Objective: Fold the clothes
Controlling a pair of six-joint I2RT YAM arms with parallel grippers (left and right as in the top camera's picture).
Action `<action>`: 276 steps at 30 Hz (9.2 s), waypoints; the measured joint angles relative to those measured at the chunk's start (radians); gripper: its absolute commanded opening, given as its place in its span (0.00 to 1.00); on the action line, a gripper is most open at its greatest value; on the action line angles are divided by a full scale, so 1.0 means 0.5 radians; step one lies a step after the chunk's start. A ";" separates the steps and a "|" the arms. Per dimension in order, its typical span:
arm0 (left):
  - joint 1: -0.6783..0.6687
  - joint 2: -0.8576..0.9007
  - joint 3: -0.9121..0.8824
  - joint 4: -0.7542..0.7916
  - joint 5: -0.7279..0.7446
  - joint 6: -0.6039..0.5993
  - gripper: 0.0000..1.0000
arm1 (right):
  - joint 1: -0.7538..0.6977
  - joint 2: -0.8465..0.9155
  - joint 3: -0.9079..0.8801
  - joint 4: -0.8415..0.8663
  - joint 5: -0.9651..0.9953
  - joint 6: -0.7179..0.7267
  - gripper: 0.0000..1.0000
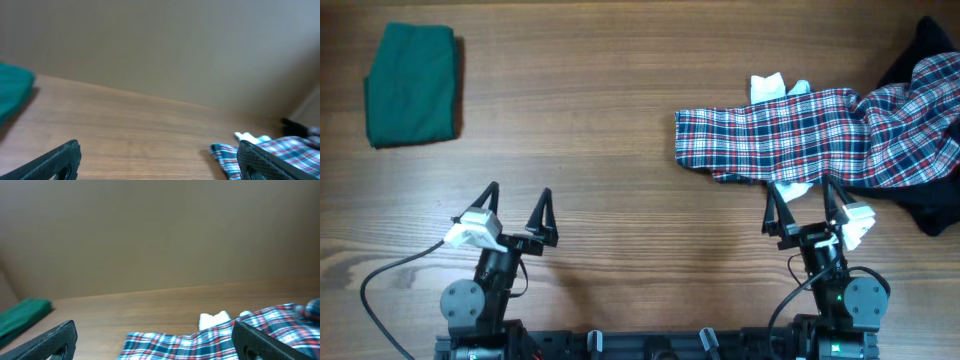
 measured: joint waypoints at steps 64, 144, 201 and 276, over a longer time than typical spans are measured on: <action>-1.274 3.837 2.847 -0.755 0.168 -0.103 0.99 | -0.002 2.701 3.098 -2.568 0.808 0.043 1.00; -0.768 3.080 2.830 -0.736 -0.101 -0.293 0.04 | -0.002 2.799 3.098 -2.491 0.703 0.079 0.98; -0.191 3.045 2.830 -1.128 -0.565 -0.173 0.06 | 0.356 3.636 2.780 -2.313 0.333 -0.201 0.88; -0.191 3.044 2.830 -1.202 -0.594 -0.154 0.55 | -0.842 3.067 2.834 -1.459 0.942 0.365 1.00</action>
